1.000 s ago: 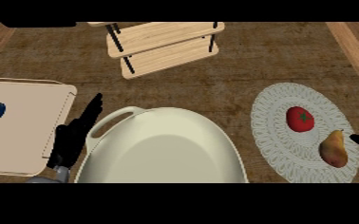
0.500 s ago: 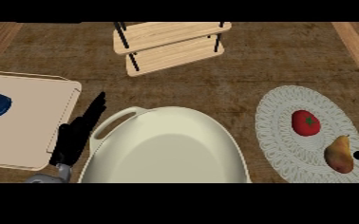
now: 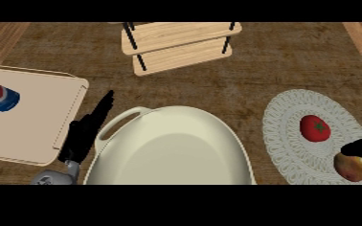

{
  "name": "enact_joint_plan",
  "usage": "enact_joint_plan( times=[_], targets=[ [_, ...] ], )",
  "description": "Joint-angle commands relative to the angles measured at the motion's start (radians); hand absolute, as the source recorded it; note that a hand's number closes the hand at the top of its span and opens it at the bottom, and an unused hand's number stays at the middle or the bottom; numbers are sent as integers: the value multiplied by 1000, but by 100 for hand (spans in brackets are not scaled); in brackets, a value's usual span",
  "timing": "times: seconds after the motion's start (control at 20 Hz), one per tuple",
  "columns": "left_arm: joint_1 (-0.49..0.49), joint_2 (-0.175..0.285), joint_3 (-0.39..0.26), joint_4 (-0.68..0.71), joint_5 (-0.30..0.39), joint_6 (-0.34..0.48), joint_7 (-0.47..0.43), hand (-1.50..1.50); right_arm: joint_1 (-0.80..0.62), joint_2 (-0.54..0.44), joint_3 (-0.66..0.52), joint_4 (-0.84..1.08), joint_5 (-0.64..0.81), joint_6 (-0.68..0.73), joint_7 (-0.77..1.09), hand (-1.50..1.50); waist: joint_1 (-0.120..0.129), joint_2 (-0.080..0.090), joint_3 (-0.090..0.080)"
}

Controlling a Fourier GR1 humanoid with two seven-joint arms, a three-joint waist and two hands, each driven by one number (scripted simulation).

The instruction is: Pick the tomato from the placemat and place it in the tiered shelf

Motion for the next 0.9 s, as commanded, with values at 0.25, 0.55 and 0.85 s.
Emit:
enact_joint_plan(
  times=[0.25, 0.55, 0.85],
  targets=[
    [44, -32, 6, 18, -33, 23, -6, 0, -217, 191, 147, 121, 38, 103, 243, -150, -28, -5, 0],
    [19, -48, 14, 41, -20, -5, 7, 0, -324, 289, 197, 273, 88, 121, 305, -150, -29, -3, 0],
    [48, 19, 72, -4, 11, -53, 22, 0, -332, 347, 261, 299, 212, 97, 356, -150, -30, -6, 0]
  ],
)
